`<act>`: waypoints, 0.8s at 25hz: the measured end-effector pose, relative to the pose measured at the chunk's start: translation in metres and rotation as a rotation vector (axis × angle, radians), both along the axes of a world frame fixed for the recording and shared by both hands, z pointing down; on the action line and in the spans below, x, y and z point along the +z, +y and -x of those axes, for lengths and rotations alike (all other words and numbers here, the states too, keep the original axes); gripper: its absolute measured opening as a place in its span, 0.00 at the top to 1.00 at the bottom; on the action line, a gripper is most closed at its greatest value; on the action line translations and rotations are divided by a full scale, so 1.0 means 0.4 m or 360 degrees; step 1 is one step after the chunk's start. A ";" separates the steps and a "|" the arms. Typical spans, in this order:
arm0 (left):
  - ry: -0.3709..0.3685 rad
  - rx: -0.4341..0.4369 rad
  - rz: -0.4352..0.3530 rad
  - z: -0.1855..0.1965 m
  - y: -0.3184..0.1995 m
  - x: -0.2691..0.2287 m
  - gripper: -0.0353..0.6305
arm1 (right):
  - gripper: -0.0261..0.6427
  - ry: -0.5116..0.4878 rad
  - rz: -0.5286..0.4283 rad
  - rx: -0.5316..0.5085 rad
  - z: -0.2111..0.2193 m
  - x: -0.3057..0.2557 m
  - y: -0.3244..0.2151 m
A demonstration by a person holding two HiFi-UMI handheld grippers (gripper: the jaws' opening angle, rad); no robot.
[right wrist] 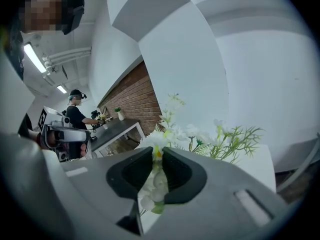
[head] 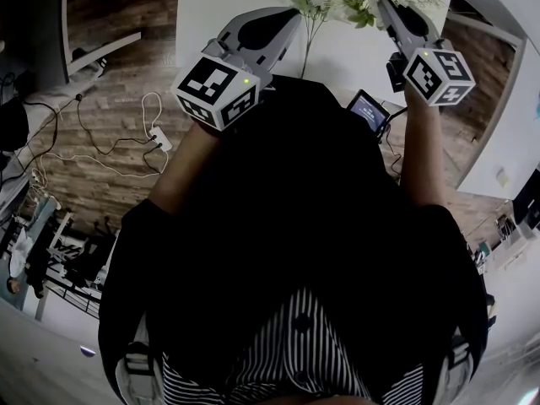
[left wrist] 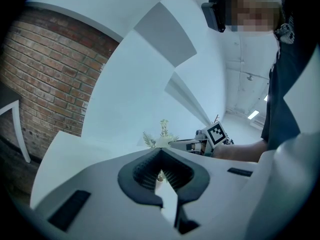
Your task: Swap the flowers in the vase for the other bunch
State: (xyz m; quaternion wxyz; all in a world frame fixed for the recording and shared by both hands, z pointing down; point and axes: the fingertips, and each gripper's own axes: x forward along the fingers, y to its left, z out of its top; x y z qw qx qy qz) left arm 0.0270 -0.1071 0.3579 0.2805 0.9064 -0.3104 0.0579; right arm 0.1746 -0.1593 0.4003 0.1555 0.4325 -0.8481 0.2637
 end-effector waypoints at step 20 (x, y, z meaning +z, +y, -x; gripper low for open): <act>-0.0037 0.0003 -0.0115 -0.027 0.035 -0.067 0.94 | 0.88 -0.0019 -0.0321 -0.0047 -0.035 -0.292 0.050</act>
